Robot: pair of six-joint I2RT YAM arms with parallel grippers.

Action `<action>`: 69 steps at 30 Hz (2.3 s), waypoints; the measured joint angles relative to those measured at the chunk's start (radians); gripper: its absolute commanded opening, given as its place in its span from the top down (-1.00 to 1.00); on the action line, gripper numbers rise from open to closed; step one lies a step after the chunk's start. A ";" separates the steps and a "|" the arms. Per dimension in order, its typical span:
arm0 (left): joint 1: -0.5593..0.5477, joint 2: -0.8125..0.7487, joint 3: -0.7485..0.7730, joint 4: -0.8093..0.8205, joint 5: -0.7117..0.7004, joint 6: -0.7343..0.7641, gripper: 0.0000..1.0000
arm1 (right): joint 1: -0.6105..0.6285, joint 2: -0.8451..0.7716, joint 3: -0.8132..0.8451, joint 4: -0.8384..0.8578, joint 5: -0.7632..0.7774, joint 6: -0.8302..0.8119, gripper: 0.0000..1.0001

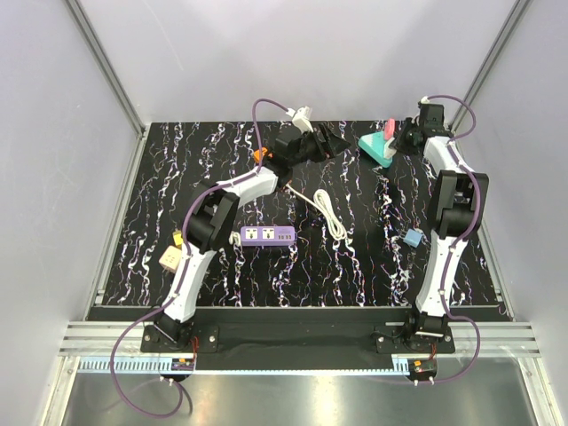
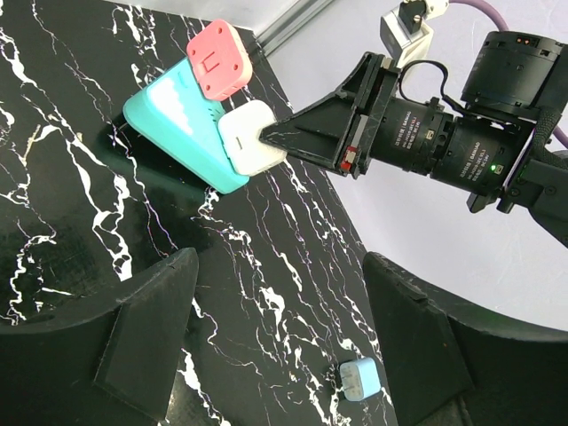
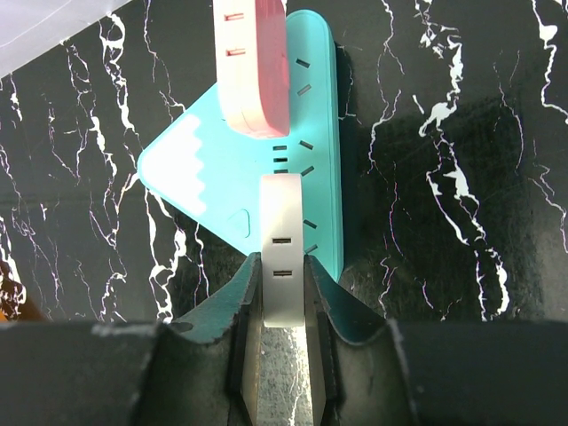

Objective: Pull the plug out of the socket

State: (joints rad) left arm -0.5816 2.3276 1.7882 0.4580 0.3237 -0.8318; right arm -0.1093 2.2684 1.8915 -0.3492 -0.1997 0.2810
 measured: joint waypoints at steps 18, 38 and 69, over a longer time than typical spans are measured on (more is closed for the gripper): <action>-0.012 0.018 0.027 -0.011 0.004 -0.011 -0.71 | 0.016 -0.126 -0.156 -0.053 0.030 0.033 0.49; -0.142 0.150 0.104 -0.114 -0.169 -0.061 -0.65 | 0.041 -0.406 -0.518 -0.073 0.033 0.087 0.42; -0.175 0.296 0.208 -0.139 -0.219 -0.312 -0.44 | 0.042 -0.572 -0.591 -0.085 0.049 0.098 -0.43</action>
State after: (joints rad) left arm -0.7567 2.6236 1.9957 0.3191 0.1047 -1.1439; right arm -0.0669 1.6962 1.3006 -0.4343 -0.1505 0.3794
